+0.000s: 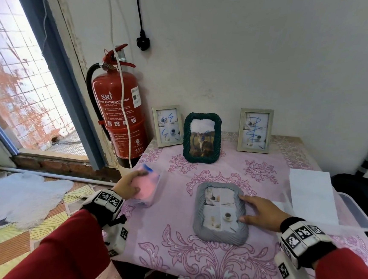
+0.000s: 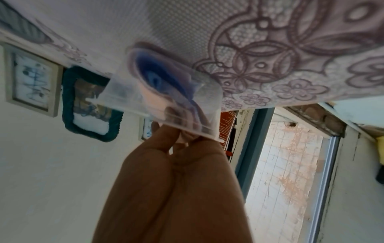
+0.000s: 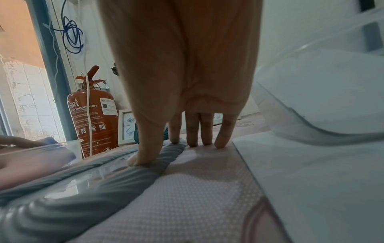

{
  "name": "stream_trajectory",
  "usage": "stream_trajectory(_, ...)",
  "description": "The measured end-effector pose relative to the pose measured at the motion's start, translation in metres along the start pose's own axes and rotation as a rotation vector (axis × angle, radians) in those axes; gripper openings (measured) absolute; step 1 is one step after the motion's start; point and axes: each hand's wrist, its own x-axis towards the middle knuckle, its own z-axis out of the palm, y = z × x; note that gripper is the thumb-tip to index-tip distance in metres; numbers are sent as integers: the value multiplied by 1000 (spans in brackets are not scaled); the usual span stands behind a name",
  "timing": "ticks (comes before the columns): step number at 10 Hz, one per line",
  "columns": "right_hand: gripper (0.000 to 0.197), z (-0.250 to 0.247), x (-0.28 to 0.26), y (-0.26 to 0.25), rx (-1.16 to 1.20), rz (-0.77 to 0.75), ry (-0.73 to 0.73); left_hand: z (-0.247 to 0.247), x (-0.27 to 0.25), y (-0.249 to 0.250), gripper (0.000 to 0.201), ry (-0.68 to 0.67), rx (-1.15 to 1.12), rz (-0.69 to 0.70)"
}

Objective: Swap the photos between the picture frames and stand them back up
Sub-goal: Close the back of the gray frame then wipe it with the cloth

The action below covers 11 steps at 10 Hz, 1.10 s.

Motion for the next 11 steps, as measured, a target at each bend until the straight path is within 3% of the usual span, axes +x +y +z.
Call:
stream_trajectory(2, 79, -1, -1, -1, 2, -3, 2, 7, 3, -1, 57, 9, 134, -45)
stream_trajectory(3, 79, -1, -1, -1, 3, -4, 2, 10, 2, 1, 50, 201, 255, -11)
stream_trajectory(4, 79, -1, -2, -1, -1, 0, 4, 13, 2, 5, 43, 243, 360, 142)
stream_trajectory(5, 79, -1, -2, -2, -8, 2, 1, 17, 4, 6, 47, 87, 355, 115)
stream_trajectory(6, 79, -1, -3, -4, -14, 3, 0, 24, 6, 3, 51, -64, 416, -2)
stream_trajectory(7, 78, -2, -3, -4, -13, 3, -3, 26, 7, 3, 50, -107, 470, -19)
stream_trajectory(8, 78, -2, -4, -5, -5, 8, -1, 24, 9, 5, 49, -91, 374, -39)
stream_trajectory(9, 78, -3, -5, -6, 0, 13, 2, 22, 8, 11, 47, -36, 370, -21)
stream_trajectory(10, 78, -3, -5, -6, -7, 20, -6, 21, 3, 31, 38, 264, 208, 78)
stream_trajectory(11, 79, -4, -5, -8, -4, 29, -13, 23, 2, 50, 35, 389, 103, 170)
